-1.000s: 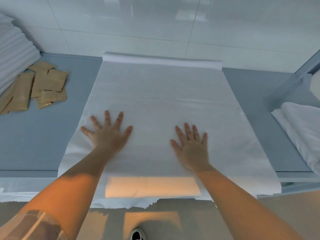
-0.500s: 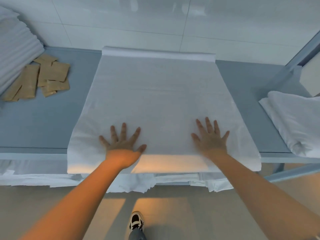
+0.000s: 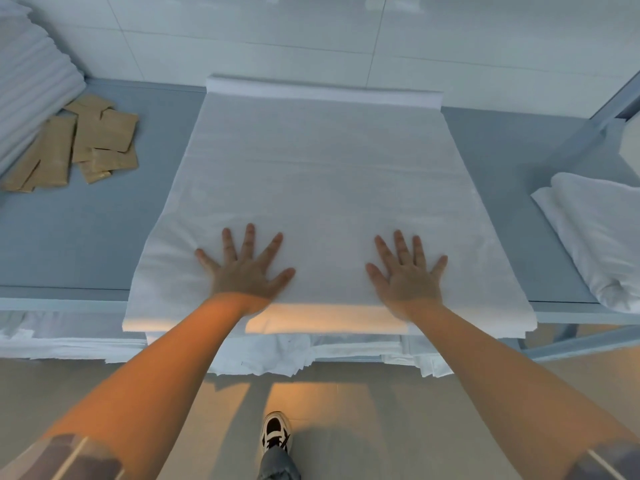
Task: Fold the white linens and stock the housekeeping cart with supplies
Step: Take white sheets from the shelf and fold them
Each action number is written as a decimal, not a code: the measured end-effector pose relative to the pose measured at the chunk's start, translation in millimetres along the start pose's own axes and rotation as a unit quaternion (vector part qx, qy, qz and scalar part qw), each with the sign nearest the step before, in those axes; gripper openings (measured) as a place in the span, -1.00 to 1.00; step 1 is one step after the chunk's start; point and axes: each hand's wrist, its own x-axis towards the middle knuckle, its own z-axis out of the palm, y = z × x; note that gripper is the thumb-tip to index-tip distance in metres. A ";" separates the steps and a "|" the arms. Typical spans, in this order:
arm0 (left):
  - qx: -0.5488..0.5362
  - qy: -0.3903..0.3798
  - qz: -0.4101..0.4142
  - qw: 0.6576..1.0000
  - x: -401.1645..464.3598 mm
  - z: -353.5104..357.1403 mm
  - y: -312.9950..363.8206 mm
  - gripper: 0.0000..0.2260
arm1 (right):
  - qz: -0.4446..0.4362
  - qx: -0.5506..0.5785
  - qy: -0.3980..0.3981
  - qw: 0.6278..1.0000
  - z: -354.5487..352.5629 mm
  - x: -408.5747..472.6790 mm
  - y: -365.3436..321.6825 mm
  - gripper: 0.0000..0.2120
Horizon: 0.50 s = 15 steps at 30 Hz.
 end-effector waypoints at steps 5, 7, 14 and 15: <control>-0.007 0.006 0.002 1.000 22.0 -4.6 -3.5 -0.34 | -0.003 0.011 0.012 1.000 -5.0 25.7 -5.9 -0.42; -0.011 0.015 -0.001 1.000 32.6 -6.2 -4.6 -0.34 | -0.006 0.009 0.006 1.000 -9.8 40.2 -7.4 -0.42; -0.004 0.032 0.005 0.999 47.5 -9.3 -5.4 -0.36 | -0.132 0.036 0.021 0.990 -16.0 17.0 -79.7 -0.48; -0.007 0.047 0.010 0.999 45.7 -9.3 -5.4 -0.38 | -0.185 0.036 0.012 0.982 -9.3 -0.6 -97.4 -0.49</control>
